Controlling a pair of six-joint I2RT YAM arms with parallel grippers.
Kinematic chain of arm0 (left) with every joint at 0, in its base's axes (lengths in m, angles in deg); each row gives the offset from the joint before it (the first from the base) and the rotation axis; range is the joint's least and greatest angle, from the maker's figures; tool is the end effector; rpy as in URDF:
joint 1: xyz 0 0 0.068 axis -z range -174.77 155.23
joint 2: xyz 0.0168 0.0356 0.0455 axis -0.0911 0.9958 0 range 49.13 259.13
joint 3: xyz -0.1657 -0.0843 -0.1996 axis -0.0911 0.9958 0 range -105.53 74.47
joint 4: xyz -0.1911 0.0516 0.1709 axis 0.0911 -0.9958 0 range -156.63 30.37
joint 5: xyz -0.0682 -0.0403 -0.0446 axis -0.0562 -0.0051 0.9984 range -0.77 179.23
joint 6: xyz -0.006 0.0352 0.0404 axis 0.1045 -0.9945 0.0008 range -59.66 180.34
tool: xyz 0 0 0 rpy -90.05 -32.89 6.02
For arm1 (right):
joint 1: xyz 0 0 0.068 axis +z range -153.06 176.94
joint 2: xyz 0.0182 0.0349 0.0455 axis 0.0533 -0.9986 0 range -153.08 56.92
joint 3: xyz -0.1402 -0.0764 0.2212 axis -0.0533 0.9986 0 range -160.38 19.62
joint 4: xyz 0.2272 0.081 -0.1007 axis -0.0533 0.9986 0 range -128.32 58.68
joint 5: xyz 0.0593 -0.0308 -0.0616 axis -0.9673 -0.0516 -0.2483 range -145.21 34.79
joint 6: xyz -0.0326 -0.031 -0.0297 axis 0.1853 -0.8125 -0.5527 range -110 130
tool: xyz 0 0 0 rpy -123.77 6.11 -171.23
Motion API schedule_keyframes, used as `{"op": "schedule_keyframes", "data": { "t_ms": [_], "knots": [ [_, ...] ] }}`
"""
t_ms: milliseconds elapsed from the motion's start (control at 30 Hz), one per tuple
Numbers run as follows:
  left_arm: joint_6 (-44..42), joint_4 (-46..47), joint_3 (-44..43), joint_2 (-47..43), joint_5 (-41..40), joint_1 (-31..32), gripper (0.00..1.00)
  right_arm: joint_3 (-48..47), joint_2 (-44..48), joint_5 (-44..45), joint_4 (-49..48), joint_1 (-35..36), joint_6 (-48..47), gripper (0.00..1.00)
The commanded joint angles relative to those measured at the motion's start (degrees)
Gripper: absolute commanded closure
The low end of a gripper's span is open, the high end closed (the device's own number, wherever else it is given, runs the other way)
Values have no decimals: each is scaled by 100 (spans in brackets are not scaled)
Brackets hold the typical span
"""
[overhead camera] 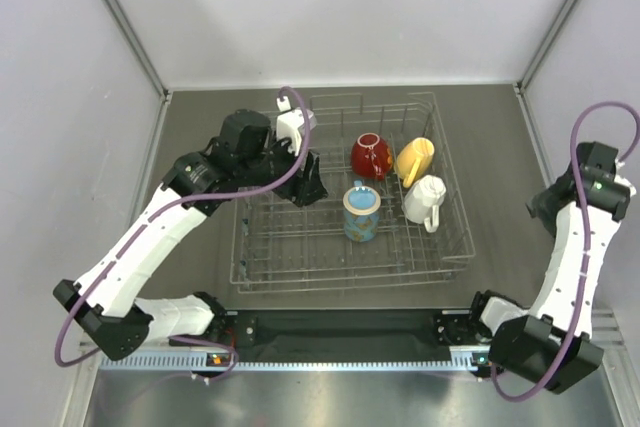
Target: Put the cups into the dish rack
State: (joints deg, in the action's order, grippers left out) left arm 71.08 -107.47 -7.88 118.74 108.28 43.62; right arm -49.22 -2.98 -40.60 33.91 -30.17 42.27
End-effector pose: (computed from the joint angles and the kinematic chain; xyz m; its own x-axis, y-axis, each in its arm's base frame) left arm 0.1823 -0.1594 0.4116 -0.5911 0.2438 -0.7689 0.6985 0.6314 -0.3368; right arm 0.1463 -0.0851 0.3424 -0.3829 0.7766 -0.5003 0.8828 0.4672 0.0495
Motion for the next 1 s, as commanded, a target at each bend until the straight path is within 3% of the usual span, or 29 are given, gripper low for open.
{"op": "schedule_keyframes", "data": {
  "t_ms": [0,233,567,733,967],
  "knots": [
    [-468,143,52,-210,-226,-25,25,448,557,498,-621,-259,289,38],
    [-468,178,-9,-430,-182,-25,21,907,444,182,-1351,-514,-923,38],
    [-336,160,-168,-404,-191,-16,21,845,-136,1491,-1878,-497,-2646,37],
    [-397,73,-185,-421,-375,-7,20,942,-198,1185,-2081,-391,-3470,38],
    [-477,72,-185,-430,-481,-7,20,1092,-583,921,-1967,-365,-3930,38]
  ]
}}
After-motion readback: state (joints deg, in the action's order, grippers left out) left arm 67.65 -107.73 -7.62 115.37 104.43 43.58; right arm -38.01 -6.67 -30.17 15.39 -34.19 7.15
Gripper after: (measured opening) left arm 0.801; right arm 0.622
